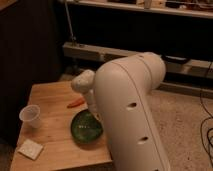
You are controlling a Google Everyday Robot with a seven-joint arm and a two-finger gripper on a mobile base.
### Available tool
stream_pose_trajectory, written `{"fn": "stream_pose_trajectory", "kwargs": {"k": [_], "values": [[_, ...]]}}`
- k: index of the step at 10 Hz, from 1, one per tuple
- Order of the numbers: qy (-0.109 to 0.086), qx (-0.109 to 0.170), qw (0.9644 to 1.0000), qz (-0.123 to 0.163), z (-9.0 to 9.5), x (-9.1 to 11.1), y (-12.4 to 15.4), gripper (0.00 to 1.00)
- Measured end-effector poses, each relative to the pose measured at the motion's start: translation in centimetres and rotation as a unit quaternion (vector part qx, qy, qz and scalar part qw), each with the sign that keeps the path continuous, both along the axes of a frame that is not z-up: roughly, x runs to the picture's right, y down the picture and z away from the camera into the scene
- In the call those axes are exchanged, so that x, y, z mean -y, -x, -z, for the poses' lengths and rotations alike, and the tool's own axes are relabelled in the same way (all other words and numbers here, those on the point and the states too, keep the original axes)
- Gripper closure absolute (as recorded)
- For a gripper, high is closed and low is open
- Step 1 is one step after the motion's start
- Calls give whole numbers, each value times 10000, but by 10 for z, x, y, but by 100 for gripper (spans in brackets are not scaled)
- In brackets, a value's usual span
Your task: Drag the ceramic bowl in a circle
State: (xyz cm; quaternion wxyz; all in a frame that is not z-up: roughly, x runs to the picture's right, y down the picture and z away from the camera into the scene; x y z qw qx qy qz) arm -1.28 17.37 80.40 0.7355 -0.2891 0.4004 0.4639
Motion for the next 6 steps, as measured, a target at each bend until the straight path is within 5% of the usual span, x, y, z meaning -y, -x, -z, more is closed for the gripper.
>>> {"fn": "stream_pose_trajectory", "kwargs": {"k": [3,6], "values": [[93,428,9983,-397,20,-37,15,100],[369,487,9956,-714,40,-90,23,100]]}}
